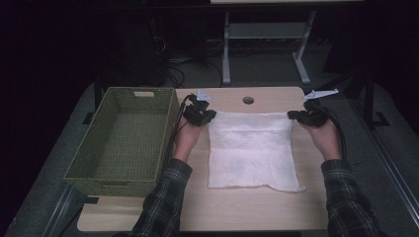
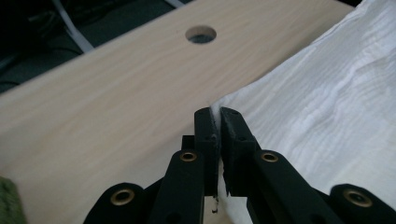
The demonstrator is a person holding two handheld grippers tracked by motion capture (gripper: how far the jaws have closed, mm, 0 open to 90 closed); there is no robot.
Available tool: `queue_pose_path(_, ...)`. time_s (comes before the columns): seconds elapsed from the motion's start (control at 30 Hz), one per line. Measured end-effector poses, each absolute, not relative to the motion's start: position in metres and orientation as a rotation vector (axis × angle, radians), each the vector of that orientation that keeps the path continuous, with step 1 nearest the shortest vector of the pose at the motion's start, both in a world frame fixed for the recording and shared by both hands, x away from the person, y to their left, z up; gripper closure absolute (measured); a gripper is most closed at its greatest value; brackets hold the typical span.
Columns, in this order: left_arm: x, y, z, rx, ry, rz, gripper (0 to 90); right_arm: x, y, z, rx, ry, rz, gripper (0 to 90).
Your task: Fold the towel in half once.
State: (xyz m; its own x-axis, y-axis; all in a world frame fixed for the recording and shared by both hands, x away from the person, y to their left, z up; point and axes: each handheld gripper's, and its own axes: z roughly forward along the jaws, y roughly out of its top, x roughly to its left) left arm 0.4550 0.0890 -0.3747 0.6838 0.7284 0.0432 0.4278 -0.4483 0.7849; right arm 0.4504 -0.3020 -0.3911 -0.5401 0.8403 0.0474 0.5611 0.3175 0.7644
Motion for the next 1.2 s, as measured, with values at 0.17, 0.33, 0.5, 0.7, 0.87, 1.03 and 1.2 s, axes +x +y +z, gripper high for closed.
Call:
queue_pose_path(0.17, 0.448, 0.087, -0.364, 2.108, 0.846, 0.508, 85.1, 0.441, -0.305, -0.378, 1.216, 2.182, 1.136, 87.4)
queue_pose_path(0.33, 0.434, 0.091, -0.365, 2.081, 0.830, 0.452, 85.0, 0.426, -0.304, -0.377, 1.171, 2.194, 1.155, 86.9)
queue_pose_path(0.5, 0.419, 0.097, -0.367, 2.099, 0.813, 0.421, 85.0, 0.406, -0.308, -0.380, 1.159, 2.194, 1.194, 86.9)
queue_pose_path(0.7, 0.400, 0.099, -0.367, 2.151, 0.776, 0.410, 85.0, 0.383, -0.308, -0.384, 1.134, 2.211, 1.196, 86.9)
queue_pose_path(0.87, 0.389, 0.101, -0.369, 2.178, 0.769, 0.409, 85.0, 0.368, -0.305, -0.387, 1.122, 2.230, 1.183, 86.9)
queue_pose_path(1.03, 0.376, 0.100, -0.377, 2.198, 0.757, 0.386, 85.1, 0.353, -0.301, -0.396, 1.129, 2.263, 1.157, 86.9)
queue_pose_path(1.2, 0.366, 0.100, -0.391, 2.235, 0.746, 0.382, 85.0, 0.338, -0.302, -0.410, 1.151, 2.277, 1.166, 86.8)
